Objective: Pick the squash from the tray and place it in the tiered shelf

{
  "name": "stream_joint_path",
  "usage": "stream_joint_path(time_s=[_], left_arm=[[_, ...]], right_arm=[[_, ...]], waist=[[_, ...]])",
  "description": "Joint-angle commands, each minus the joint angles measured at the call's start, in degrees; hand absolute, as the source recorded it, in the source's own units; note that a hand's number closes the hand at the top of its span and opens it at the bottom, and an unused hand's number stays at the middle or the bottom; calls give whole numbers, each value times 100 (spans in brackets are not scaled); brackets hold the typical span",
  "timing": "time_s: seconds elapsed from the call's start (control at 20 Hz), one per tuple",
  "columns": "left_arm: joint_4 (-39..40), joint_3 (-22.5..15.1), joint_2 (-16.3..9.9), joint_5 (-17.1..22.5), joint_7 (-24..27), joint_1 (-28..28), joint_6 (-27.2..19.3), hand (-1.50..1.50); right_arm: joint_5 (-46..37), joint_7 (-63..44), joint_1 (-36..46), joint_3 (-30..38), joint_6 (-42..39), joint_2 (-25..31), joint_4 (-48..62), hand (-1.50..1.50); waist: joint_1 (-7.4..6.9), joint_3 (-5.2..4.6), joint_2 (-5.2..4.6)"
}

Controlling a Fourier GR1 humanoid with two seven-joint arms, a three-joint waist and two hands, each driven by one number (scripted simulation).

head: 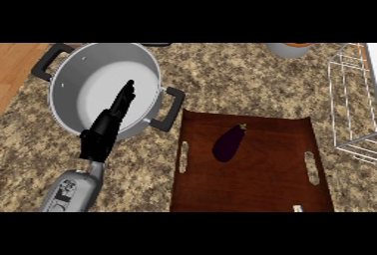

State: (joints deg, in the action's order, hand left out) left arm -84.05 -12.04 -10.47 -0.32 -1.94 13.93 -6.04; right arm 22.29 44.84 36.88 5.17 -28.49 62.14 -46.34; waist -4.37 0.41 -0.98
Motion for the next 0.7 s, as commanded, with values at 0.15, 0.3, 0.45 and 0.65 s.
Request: stream_joint_path(time_s=[0.15, 0.3, 0.45, 0.65], left_arm=[[-26, 42, -45, -23, -59, -157, 17, 0], [265, 64, 54, -32, -66, 142, 50, 0], [178, -14, 88, -174, 82, -81, -66, 0], [231, 70, 35, -76, 83, -103, 69, 0]], right_arm=[[-243, 727, 607, -270, -1017, -227, 647, 150], [-1202, 700, 1016, -476, 485, -206, 1301, -150], [-1335, 805, 1112, -508, 361, -84, 1819, -150], [-1310, 871, 1298, -531, 47, -326, 2198, -150]], waist=[[16, -19, -15], [-3, -22, -71], [-64, -15, -83], [34, -17, -58]])
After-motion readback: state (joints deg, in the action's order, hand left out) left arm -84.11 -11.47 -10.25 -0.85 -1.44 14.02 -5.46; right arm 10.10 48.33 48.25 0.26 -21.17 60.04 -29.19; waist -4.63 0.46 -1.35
